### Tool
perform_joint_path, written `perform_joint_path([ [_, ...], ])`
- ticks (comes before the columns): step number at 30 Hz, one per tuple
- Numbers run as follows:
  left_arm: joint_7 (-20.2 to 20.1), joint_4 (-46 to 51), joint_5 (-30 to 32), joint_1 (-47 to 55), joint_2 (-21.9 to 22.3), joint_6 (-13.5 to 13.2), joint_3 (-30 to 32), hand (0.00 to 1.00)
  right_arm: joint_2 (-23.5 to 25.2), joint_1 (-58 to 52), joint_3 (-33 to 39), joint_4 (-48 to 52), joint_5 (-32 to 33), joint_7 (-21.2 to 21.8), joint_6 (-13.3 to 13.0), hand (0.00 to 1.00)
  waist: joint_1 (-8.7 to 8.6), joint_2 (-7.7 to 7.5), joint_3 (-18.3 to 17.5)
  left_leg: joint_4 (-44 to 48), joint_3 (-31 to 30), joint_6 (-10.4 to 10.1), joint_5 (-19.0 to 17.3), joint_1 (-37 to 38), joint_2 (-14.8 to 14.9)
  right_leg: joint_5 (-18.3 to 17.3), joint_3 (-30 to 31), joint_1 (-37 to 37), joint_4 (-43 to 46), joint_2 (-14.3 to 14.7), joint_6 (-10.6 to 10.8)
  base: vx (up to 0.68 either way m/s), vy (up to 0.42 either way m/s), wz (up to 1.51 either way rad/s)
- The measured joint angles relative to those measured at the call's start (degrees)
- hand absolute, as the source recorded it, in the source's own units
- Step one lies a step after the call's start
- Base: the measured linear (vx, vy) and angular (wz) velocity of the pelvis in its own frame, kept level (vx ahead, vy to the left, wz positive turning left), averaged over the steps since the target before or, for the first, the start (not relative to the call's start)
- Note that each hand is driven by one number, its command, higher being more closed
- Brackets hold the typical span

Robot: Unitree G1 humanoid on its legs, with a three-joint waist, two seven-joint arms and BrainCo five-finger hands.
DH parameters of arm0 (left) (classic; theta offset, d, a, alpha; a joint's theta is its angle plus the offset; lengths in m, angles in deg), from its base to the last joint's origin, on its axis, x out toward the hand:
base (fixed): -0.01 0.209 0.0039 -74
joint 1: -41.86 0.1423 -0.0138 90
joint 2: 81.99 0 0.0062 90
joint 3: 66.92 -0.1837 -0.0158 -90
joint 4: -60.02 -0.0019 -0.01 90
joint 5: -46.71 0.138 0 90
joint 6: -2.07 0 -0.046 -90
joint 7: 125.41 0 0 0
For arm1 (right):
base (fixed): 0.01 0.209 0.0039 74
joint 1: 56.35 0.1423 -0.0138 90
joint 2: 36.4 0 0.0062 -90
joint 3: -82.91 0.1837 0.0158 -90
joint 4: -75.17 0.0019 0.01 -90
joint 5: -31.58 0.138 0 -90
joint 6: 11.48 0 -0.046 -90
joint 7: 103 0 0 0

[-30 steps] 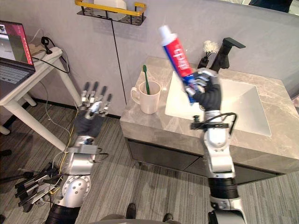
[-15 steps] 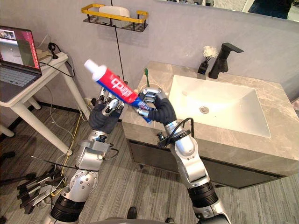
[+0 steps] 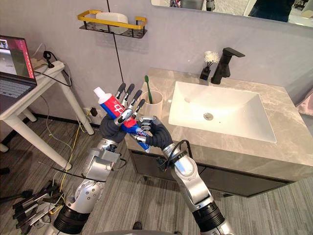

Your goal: Organize washtable

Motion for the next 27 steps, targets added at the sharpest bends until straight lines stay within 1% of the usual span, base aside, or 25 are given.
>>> perform_joint_path([
  [2,0.00,0.00,0.04,0.00,0.00,0.00,-0.02,0.00,0.02,-0.01,-0.05,0.00,0.00,0.01,0.00,1.00,-0.17,-0.06,-0.05,0.00,0.02,0.00,0.00,0.00,0.01,0.01,0.02,0.00,0.00,0.00,-0.01,0.00,0.000,0.00],
  [4,0.00,0.00,0.08,0.00,0.00,0.00,-0.12,0.00,0.01,-0.05,-0.13,-0.01,0.00,0.00,0.00,1.00,-0.85,-0.06,-0.07,0.00,0.05,0.00,0.00,0.00,0.02,0.03,0.04,-0.02,0.00,0.00,-0.05,0.00,0.000,0.00],
  [7,0.00,0.00,0.10,0.00,0.00,0.33,-0.41,0.00,0.10,-0.85,-0.13,-0.01,0.16,0.00,-0.16,1.00,-1.09,-0.11,-0.11,0.00,0.24,0.00,0.00,0.00,0.03,0.07,0.23,-0.06,-0.04,0.03,-0.07,0.00,-0.005,-0.02],
  [8,0.00,-0.01,0.11,0.00,0.00,0.66,-0.44,1.00,0.19,-1.28,-0.10,-0.01,0.23,-0.01,-0.24,1.00,-1.14,-0.10,-0.11,-0.01,0.33,0.00,-0.01,0.00,0.04,0.10,0.31,-0.11,-0.07,0.05,-0.06,0.00,-0.008,-0.03],
  [18,0.00,-0.01,0.21,0.00,0.04,1.14,-0.47,1.00,0.36,-1.69,0.19,-0.52,0.73,0.11,-0.23,1.00,-1.13,-0.11,-0.13,-0.23,1.00,0.00,-0.01,-0.03,0.14,0.72,0.69,-0.54,-0.71,0.10,-0.07,0.00,-0.004,-0.03],
  [23,-0.01,-0.01,2.11,-0.03,0.04,1.15,-0.20,1.00,0.35,-2.12,0.74,-0.73,1.87,0.15,-0.13,1.00,-1.16,-0.10,-0.16,-0.30,1.65,0.00,-0.01,0.01,0.13,1.02,1.05,-0.37,-0.91,0.12,0.00,0.00,-0.008,-0.06],
  [24,-0.01,-0.01,2.58,-0.03,0.04,1.22,-0.14,1.00,0.37,-2.27,0.77,-0.73,1.86,0.15,-0.10,0.00,-1.17,-0.09,-0.27,-0.30,1.73,0.00,-0.01,0.06,0.13,1.03,1.09,-0.38,-0.90,0.13,0.00,0.00,0.000,0.00],
  [27,-0.11,0.00,4.45,-0.29,0.00,1.90,0.61,1.00,0.63,-3.05,1.14,-1.14,2.22,0.19,0.06,0.00,-1.16,-0.06,-0.65,-0.41,1.81,-0.01,-0.01,0.42,0.14,1.03,1.20,-0.41,-0.90,0.17,0.00,0.00,0.000,0.00],
])
